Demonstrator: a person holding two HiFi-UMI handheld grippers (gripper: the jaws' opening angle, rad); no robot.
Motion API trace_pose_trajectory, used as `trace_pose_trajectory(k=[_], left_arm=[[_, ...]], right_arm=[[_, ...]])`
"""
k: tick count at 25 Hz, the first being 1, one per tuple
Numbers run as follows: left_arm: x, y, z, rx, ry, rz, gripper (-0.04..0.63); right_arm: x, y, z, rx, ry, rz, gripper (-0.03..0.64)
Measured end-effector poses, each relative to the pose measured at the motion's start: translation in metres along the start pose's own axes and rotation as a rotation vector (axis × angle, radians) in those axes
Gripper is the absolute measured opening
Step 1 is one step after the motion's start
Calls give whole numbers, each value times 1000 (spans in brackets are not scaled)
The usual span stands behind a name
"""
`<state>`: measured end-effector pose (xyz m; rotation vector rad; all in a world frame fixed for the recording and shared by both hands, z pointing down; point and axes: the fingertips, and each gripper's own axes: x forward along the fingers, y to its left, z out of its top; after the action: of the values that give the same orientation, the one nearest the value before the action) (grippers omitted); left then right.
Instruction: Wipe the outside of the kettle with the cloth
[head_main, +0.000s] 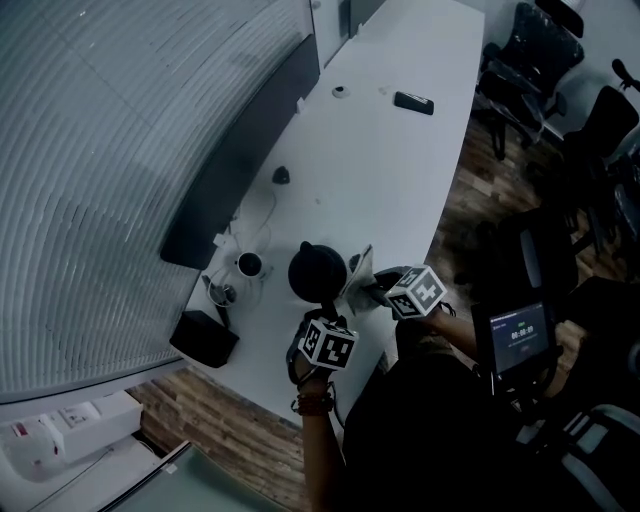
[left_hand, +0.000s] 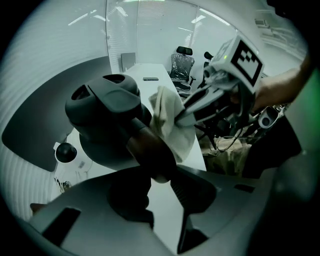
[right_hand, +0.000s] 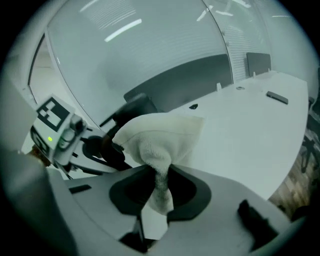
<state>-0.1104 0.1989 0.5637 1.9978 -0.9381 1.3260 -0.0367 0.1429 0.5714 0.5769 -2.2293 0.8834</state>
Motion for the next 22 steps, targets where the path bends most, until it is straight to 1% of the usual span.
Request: trace_pose_trajectory(k=[3, 5, 8, 10, 12, 16, 19, 22], left_arm=[[0, 2, 0, 0, 5, -1, 124], [0, 2, -1, 2, 11, -4, 124], [0, 1, -2, 2, 22, -4, 124], [-1, -1, 0, -3, 25, -3, 124], [-1, -1, 2, -16, 31, 0, 124], [-3, -1, -1, -40, 63, 5, 124], [-2, 0, -3, -46, 83, 10, 124], [-1, 1, -3, -53, 105, 19, 124]], right_arm=[[-26, 12, 36, -36, -72, 27, 71], [-30, 20, 57, -71, -100, 40, 71], [-18, 21, 70, -142, -89, 26, 71], [-7, 15, 71, -154, -76, 17, 71], [0, 9, 71, -128, -74, 25, 71], [6, 5, 66, -50, -71, 88, 71], [12, -1, 57, 13, -40, 139, 71], [21, -10, 46, 37, 14, 171, 71]])
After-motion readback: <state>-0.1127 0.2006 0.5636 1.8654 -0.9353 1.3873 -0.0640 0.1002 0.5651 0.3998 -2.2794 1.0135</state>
